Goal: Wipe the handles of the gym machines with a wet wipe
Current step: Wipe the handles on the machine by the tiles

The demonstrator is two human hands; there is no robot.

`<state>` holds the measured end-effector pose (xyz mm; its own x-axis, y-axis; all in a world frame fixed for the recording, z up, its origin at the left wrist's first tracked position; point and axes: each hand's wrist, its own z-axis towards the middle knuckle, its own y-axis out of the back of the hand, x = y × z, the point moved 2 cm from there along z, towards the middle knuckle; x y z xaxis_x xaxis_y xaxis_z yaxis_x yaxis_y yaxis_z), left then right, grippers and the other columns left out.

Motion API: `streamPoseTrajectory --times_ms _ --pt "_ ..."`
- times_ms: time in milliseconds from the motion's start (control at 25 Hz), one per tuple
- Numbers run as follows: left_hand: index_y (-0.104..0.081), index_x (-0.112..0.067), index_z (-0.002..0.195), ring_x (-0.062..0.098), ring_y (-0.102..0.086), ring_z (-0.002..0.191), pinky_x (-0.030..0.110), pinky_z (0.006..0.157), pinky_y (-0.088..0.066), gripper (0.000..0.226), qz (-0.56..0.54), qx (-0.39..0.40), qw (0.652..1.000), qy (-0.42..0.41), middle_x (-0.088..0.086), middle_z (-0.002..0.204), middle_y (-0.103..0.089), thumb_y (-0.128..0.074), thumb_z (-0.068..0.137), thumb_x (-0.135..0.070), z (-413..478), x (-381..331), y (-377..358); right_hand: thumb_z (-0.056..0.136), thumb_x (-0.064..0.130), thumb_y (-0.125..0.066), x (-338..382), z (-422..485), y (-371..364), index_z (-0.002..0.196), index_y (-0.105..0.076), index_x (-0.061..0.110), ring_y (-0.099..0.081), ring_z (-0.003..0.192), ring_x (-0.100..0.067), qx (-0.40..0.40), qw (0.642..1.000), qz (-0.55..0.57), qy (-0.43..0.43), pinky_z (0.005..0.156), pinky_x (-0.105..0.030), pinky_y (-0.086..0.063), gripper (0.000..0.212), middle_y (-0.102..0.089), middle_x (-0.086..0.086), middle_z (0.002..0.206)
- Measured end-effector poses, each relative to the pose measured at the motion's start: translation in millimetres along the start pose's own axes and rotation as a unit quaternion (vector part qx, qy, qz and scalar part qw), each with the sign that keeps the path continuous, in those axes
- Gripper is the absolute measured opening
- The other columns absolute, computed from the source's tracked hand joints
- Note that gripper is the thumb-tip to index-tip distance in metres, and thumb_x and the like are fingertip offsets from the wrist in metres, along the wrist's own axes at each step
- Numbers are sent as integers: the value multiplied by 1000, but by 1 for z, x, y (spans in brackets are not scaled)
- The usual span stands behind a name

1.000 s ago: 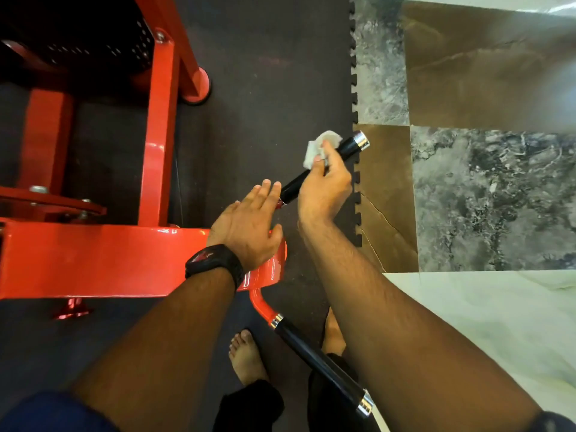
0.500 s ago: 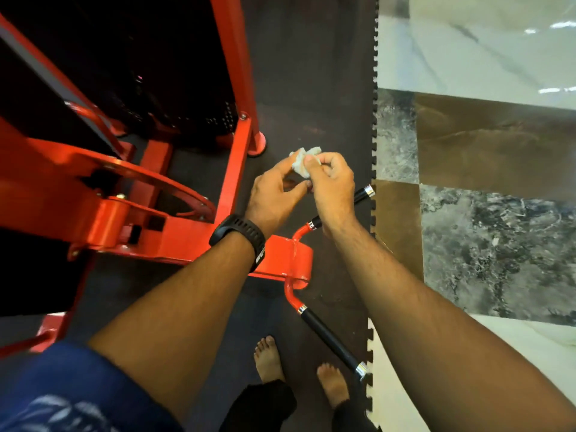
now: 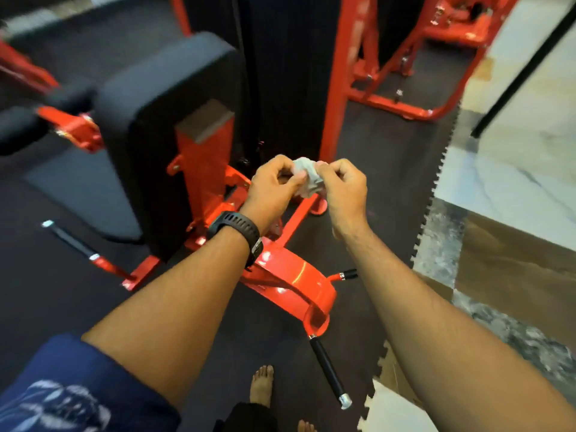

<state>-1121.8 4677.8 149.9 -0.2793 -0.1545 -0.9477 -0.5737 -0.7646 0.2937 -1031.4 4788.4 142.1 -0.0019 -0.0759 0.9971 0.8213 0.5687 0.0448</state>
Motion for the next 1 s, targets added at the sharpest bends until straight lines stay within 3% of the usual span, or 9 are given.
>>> streamPoseTrajectory --times_ms 80,240,320,400,520,600,720,840,1000 --pt "-62 -13 89 14 -64 79 44 79 -56 7 -17 -59 998 11 9 87 -68 -67 93 -16 -17 -29 38 86 35 -68 37 -18 -25 67 -60 20 -57 69 -10 57 998 9 28 73 -50 -53 25 -59 9 68" --pt "-63 -18 107 7 -67 79 25 73 -56 14 -40 -164 986 5 2 90 -71 -68 94 -16 -53 -76 114 82 46 -74 97 -61 -78 97 -62 24 -71 83 -27 165 981 89 47 77 -55 -58 29 -71 -1 88" --pt "-63 -18 117 12 -70 86 26 79 -58 24 -51 -201 978 -1 4 96 -73 -69 94 -15 -70 -93 148 81 43 -77 118 -80 -105 109 -61 24 -73 85 -28 224 967 97 68 78 -51 -59 37 -74 -4 94" --pt "-65 -16 117 17 -71 95 31 85 -59 23 -47 -234 971 -10 7 102 -73 -69 94 -16 -92 -104 187 83 39 -75 138 -100 -139 104 -65 24 -72 84 -26 262 954 91 114 77 -53 -59 27 -74 -4 91" --pt "-69 -7 107 14 -68 88 34 83 -59 14 1 -298 954 -19 10 99 -73 -66 96 -15 -127 -111 247 87 39 -67 166 -134 -192 89 -66 32 -69 81 -21 311 933 75 165 76 -52 -57 7 -71 2 84" --pt "-67 -9 99 6 -64 78 31 75 -59 7 16 -351 936 -17 6 91 -70 -66 96 -16 -151 -115 288 90 39 -66 183 -158 -227 90 -67 24 -67 80 -21 352 917 70 176 75 -52 -56 15 -70 1 83" --pt "-62 -7 97 -6 -58 63 16 60 -49 7 20 -402 915 -8 -1 86 -63 -64 97 -14 -183 -117 349 92 39 -67 202 -195 -288 83 -65 11 -62 71 -19 396 898 84 171 70 -54 -55 29 -68 -10 80" --pt "-59 -6 103 3 -60 67 19 61 -50 13 30 -447 894 -8 5 90 -64 -62 99 -18 -218 -113 426 91 41 -67 222 -244 -362 83 -64 9 -66 80 -33 433 880 101 168 74 -55 -55 33 -69 -15 84" --pt "-63 -9 114 20 -71 92 29 76 -59 24 3 -472 881 -37 8 104 -73 -68 96 -24 -252 -108 529 96 35 -63 256 -299 -461 88 -64 6 -61 69 -19 461 859 134 179 71 -49 -54 30 -68 -10 78"
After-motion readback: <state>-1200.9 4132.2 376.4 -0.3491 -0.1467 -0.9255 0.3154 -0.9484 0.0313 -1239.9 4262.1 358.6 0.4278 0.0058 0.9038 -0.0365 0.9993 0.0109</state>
